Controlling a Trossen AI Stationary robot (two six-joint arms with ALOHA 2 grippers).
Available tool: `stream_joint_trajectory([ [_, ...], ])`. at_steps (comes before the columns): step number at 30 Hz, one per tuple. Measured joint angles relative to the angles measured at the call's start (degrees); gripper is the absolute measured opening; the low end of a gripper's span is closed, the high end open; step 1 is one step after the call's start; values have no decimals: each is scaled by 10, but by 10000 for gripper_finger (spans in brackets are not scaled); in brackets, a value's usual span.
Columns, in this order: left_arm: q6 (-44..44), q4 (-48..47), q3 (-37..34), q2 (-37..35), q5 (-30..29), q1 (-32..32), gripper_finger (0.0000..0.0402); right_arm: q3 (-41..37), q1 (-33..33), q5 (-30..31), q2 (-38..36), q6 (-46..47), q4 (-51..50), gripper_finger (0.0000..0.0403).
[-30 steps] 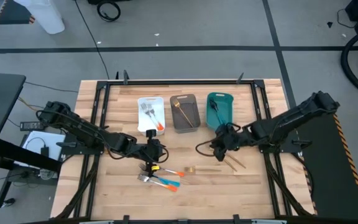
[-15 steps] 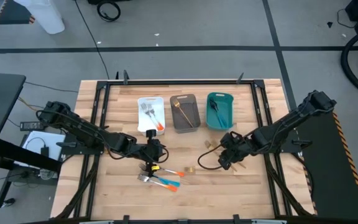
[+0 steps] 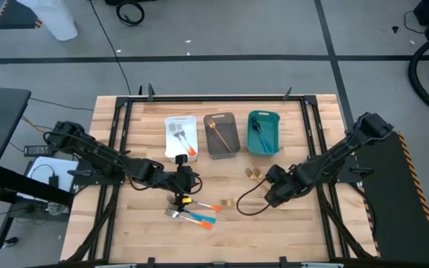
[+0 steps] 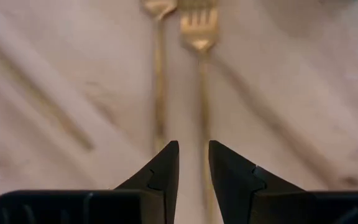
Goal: Sort silverware by color (type)
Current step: Put the gold fork into the black bin
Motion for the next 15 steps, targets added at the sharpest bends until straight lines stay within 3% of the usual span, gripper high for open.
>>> stream_joint_trajectory([
  [8, 0, 3, 0, 0, 0, 0, 146, 6, -12, 15, 75, -61, 5, 98],
  [15, 0, 3, 0, 0, 0, 0, 146, 6, -36, 3, 80, -96, 11, 88],
])
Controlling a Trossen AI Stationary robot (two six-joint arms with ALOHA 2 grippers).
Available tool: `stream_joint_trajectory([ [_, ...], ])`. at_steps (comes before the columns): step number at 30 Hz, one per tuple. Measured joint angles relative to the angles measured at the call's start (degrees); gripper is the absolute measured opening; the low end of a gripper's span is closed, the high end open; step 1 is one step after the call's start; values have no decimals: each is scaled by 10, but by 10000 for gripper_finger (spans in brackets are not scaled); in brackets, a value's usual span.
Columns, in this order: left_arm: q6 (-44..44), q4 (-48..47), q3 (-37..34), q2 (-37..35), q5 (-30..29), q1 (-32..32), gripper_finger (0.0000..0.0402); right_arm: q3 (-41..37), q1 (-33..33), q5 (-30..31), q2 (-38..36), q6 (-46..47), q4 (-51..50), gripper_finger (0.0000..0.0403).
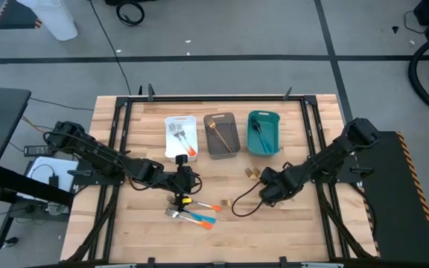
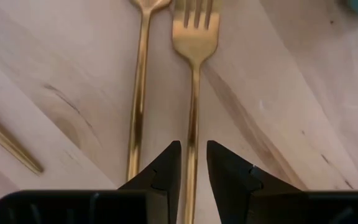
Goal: Sort silverware by color (type)
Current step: Put the gold fork into the black bin
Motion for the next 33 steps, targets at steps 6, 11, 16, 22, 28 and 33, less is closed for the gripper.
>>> stream_joint_trajectory([
  [6, 0, 0, 0, 0, 0, 0, 146, -15, -27, -3, -16, -27, 31, 69],
  [11, 0, 0, 0, 0, 0, 0, 146, -42, -50, -23, -18, -57, 85, 60],
  [16, 0, -1, 0, 0, 0, 0, 146, -51, -74, -46, -17, -82, 96, 59],
  [22, 0, 0, 0, 0, 0, -1, 146, -51, -100, -81, -15, -104, 102, 41],
  [28, 0, -3, 0, 0, 0, -1, 146, -51, -114, -95, -15, -121, 104, 41],
  [33, 0, -2, 0, 0, 0, -1, 146, -50, -119, -97, -15, -121, 104, 30],
])
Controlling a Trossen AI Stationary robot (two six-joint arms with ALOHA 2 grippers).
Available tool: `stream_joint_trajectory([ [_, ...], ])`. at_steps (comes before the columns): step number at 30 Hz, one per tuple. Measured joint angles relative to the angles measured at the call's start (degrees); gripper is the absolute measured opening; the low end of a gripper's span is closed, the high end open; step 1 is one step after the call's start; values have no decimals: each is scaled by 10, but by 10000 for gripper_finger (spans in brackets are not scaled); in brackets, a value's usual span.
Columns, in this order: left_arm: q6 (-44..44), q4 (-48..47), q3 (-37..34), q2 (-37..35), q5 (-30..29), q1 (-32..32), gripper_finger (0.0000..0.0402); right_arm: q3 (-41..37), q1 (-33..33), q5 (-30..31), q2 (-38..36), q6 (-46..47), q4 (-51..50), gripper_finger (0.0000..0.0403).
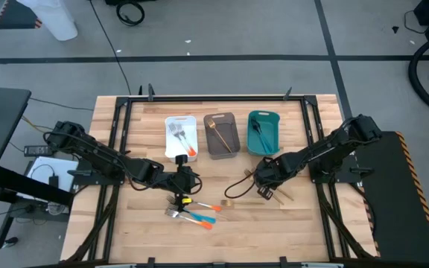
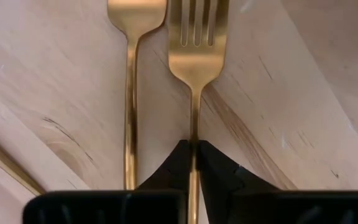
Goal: Sort silverware by color (type)
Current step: Put the gold fork into the black bin
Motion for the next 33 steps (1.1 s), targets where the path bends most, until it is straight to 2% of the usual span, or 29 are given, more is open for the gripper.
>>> stream_joint_trajectory([
  [8, 0, 0, 0, 0, 0, 0, 146, 10, -2, 10, -10, 3, -18, 17],
  [19, 0, 0, 0, 0, 0, 0, 146, 67, -10, 36, -87, 5, -39, 18],
  [24, 0, 2, 0, 0, 0, 0, 146, 81, -24, 58, -117, -26, 18, 18],
  [33, 0, 3, 0, 0, 0, 0, 146, 81, -88, 50, -120, -107, 127, 18],
])
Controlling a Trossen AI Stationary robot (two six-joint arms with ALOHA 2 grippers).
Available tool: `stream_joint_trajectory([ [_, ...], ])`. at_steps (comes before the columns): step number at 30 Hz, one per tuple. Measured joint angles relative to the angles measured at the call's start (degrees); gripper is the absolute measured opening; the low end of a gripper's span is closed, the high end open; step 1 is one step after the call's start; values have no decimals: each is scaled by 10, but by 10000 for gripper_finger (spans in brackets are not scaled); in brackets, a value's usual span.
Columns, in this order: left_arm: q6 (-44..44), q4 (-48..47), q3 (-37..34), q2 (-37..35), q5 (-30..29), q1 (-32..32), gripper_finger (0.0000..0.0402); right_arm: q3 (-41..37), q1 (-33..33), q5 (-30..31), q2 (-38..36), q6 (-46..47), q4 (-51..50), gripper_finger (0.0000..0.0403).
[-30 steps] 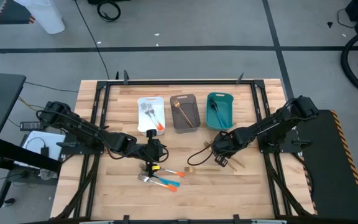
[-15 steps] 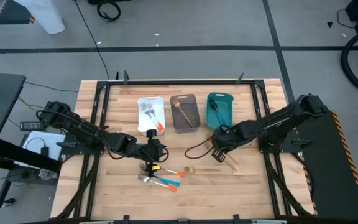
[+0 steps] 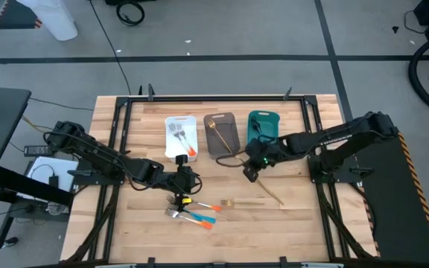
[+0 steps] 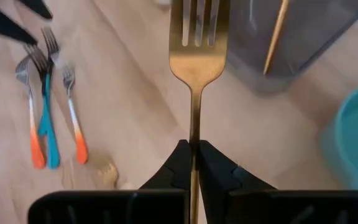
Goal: Sort silverware by color (type)
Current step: Put the gold fork into the black bin
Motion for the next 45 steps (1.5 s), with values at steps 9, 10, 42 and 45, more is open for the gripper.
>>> stream_joint_trajectory([
  [9, 1, 7, 0, 0, 0, 0, 146, 0, -63, -39, 19, -71, 106, 18],
  [10, 1, 8, 0, 0, 0, 0, 146, 0, -70, -45, 21, -77, 120, 18],
  [42, -27, 11, 0, 0, 1, -8, 146, 0, -206, -38, 83, -328, 422, 19],
  [45, -39, 11, 0, 0, 2, -8, 146, 0, -206, -26, 93, -341, 416, 21],
])
